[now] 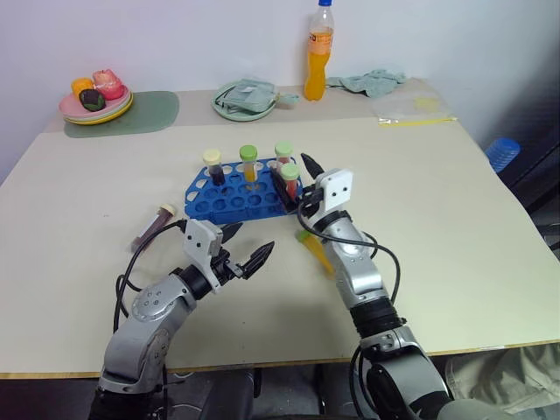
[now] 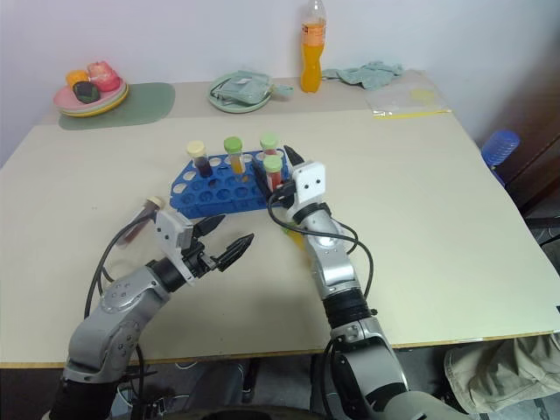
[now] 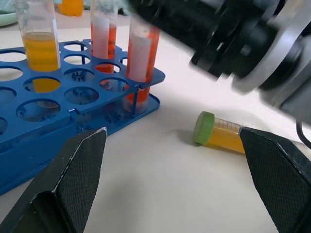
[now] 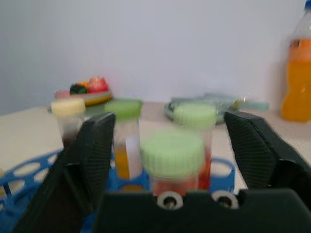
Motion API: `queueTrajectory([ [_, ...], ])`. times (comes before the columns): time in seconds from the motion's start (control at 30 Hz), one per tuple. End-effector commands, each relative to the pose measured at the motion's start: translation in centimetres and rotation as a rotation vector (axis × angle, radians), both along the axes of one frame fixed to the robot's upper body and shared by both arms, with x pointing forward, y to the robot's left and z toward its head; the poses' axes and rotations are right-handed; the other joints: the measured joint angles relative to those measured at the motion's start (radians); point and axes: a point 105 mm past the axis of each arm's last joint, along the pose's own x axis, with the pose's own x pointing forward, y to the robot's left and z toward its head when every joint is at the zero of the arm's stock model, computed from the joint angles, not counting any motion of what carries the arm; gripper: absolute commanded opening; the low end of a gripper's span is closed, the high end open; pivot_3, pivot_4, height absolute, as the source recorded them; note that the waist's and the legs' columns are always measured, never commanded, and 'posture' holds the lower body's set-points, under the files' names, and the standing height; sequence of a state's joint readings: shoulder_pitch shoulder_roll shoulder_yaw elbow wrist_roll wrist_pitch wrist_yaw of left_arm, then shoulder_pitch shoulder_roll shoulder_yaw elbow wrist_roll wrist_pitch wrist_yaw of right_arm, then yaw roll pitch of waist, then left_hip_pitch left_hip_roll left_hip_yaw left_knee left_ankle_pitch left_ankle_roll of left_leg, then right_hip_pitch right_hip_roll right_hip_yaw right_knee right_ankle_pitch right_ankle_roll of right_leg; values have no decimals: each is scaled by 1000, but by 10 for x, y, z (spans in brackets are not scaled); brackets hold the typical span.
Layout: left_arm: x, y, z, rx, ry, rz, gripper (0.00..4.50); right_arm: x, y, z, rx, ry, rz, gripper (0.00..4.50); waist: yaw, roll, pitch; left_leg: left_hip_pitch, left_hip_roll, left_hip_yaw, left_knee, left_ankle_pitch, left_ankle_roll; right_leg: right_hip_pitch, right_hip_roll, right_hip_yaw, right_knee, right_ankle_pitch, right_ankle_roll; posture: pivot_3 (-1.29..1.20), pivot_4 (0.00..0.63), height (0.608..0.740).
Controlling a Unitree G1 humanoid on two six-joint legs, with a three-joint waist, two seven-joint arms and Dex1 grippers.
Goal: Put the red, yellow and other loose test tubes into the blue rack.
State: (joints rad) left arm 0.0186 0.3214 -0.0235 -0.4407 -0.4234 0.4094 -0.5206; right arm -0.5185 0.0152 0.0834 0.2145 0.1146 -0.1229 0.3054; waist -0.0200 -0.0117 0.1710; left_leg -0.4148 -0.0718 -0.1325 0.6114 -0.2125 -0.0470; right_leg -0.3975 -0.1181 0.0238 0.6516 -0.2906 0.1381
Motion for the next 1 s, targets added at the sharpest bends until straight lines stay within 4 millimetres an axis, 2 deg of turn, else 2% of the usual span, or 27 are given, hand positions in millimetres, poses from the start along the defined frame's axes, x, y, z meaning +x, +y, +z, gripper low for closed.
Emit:
queueTrajectory([
  [0.03, -4, 1, 5, -7, -27, 0, 4500, -15, -18, 37, 89, -24, 57, 3699, 1, 0, 0, 0, 0, 0, 0, 0, 0, 0, 0, 0, 0, 0, 0, 0, 150, 740],
  [0.17, -6, 1, 1, -13, 2, 0, 4500, -35, -40, 48, 117, 87, 123, 3699, 5, 0, 0, 0, 0, 0, 0, 0, 0, 1, 0, 0, -1, 0, 0, 0, 150, 740],
  [0.23, -6, 0, 1, -29, 25, -19, 4500, -48, -49, 38, 116, 291, 231, 3699, 6, 0, 0, 0, 0, -1, 0, 0, 0, 1, -1, 0, -1, 0, 0, 0, 150, 740],
  [0.4, -18, -10, -8, 64, 41, -164, 4500, -64, -70, 2, -301, 643, 249, 3699, 4, 1, 1, 0, 0, 0, 0, -1, 2, 2, -1, -1, -2, -1, -1, 0, 150, 740],
  [0.47, -23, -15, -12, 104, 46, -237, 4500, -62, -76, -1, -374, 794, 246, 3699, -3, 3, 1, 0, 1, 2, 0, -1, 2, 1, -1, 0, -2, -1, -1, 0, 150, 740],
  [0.6, -26, -18, -17, 126, 52, -304, 4500, -59, -76, -3, -513, 946, 221, 3699, 3, 4, 2, 0, 1, 2, 0, -1, 2, 1, -1, -1, -2, 0, -1, 0, 150, 740],
  [0.73, -31, -20, -21, 139, 55, -361, 4500, -60, -70, -15, -616, 1049, 247, 3699, 10, 4, 2, -4, 0, 1, 1, -2, 3, 0, -2, -2, -5, 0, -1, 0, 150, 740],
  [1.0, -43, -18, -31, 140, 56, -377, 4500, -49, -68, -37, -677, 1183, 197, 3699, 2, 4, 2, -5, 1, 1, 1, -2, 4, -2, -2, -2, -4, 0, -1, 0, 150, 740],
])
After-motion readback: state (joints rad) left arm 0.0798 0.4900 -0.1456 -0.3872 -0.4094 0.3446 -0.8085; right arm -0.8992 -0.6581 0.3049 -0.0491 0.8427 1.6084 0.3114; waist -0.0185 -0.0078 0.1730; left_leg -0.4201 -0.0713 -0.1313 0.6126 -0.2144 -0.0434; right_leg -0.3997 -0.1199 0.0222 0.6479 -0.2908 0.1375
